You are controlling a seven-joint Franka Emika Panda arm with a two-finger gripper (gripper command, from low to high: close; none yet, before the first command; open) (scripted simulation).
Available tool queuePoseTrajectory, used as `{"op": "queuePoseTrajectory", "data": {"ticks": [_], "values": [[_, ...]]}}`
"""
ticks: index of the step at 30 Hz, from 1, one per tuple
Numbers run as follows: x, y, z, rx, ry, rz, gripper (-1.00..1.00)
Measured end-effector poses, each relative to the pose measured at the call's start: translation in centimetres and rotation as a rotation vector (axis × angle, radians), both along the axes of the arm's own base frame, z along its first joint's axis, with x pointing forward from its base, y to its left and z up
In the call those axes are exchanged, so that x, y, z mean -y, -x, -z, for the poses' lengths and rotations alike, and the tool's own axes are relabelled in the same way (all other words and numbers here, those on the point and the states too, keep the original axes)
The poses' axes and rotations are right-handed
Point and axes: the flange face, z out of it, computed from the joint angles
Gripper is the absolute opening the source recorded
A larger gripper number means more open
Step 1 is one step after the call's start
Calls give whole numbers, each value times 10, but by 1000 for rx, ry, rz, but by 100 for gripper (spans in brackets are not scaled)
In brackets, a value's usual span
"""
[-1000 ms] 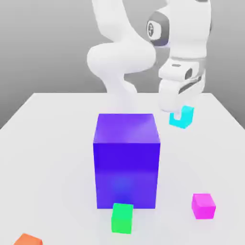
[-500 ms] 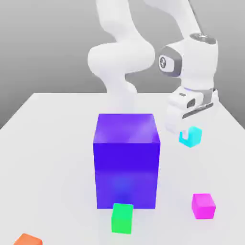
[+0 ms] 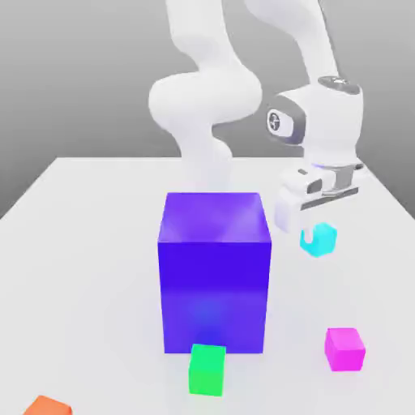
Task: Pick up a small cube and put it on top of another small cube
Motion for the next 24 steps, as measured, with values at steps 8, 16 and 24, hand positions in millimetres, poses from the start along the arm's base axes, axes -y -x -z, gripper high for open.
{"op": "queuePoseTrajectory", "data": {"ticks": [8,16,24], "values": [[0,0,0,1,0,0,-100],[0,0,0,1,0,0,-100],[-1,0,0,1,0,0,100]]}}
